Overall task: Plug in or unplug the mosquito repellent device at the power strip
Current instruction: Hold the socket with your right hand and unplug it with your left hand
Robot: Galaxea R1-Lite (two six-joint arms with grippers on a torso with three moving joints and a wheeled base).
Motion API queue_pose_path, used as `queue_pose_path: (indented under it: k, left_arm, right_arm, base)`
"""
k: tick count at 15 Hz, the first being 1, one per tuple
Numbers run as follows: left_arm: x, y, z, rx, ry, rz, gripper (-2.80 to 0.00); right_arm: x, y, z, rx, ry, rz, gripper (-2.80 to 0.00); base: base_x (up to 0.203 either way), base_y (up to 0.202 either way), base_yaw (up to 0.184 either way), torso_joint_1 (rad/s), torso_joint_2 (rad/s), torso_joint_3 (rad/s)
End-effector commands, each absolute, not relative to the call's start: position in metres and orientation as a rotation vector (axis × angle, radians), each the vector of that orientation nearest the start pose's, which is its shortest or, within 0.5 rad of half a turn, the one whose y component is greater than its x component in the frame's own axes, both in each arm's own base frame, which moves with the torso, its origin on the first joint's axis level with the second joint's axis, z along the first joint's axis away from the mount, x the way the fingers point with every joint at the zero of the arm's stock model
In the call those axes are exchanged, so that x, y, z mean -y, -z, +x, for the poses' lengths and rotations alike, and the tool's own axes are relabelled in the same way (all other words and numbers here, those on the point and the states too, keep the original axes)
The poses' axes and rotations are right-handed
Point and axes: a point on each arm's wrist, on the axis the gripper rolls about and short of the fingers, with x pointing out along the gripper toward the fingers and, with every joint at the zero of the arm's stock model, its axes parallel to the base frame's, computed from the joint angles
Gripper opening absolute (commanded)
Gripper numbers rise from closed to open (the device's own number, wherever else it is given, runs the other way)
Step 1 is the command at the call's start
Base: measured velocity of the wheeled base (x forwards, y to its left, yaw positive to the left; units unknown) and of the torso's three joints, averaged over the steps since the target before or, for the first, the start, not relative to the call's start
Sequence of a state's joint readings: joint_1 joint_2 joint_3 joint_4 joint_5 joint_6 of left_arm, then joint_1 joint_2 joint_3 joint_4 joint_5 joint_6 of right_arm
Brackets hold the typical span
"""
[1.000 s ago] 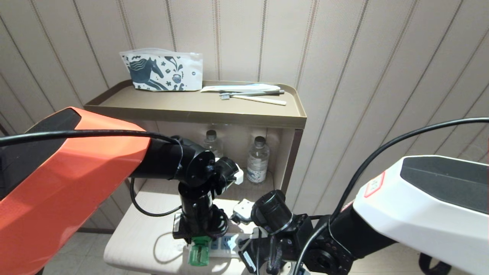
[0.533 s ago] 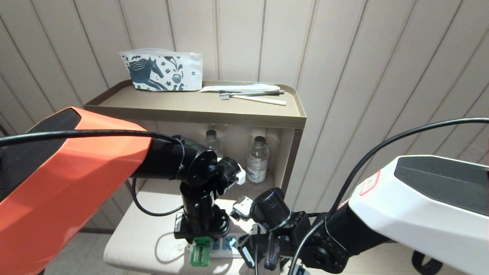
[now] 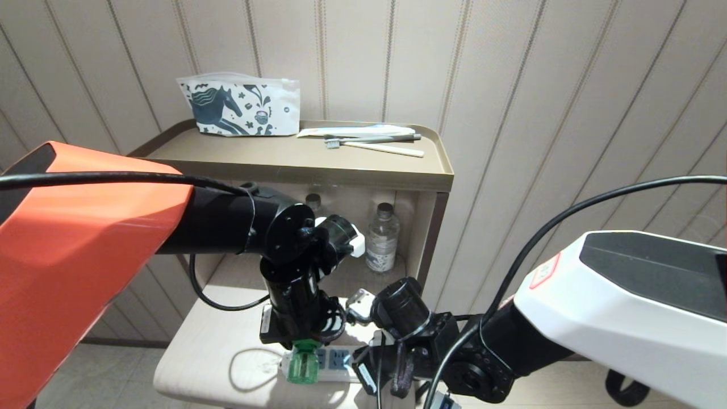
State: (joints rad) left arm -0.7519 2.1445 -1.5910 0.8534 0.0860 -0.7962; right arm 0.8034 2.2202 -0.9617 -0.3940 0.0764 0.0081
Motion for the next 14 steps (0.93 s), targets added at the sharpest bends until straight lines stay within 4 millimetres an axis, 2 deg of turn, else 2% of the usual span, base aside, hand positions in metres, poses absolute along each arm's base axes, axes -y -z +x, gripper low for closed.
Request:
queue_pose_path:
  k: [1, 3, 8, 10, 14]
  left_arm:
    - [0.247, -0.126, 0.269, -1.392, -0.01, -0.083, -2.8]
    - [0.246, -0.128, 0.269, -1.393, -0.016, -0.085, -2.8]
    - [0.221, -0.149, 0.265, -1.381, -0.046, -0.12, -2.8]
    - [0.211, -0.154, 0.253, -1.384, -0.051, -0.115, -2.8]
    - [0.189, -0.16, 0.228, -1.378, -0.083, -0.092, -2.8]
  right_arm:
    - [-0.27, -0.017, 0.257, -0.841, -0.82, -0.31, -2.8]
    - [-0.269, -0.018, 0.257, -0.839, -0.82, -0.309, -2.8]
    - [-0.266, -0.028, 0.256, -0.818, -0.816, -0.299, -2.8]
    - [-0.262, -0.044, 0.256, -0.78, -0.817, -0.283, -2.8]
    - [-0.253, -0.062, 0.247, -0.748, -0.821, -0.273, -2.8]
  base:
    - [0.0, 0.0, 0.0, 0.0, 0.0, 0.0]
    - [0.0, 0.0, 0.0, 0.0, 0.0, 0.0]
    - [0.0, 0.0, 0.0, 0.0, 0.0, 0.0]
    - [0.0, 0.0, 0.0, 0.0, 0.0, 0.0]
    - [0.0, 0.0, 0.0, 0.0, 0.0, 0.0]
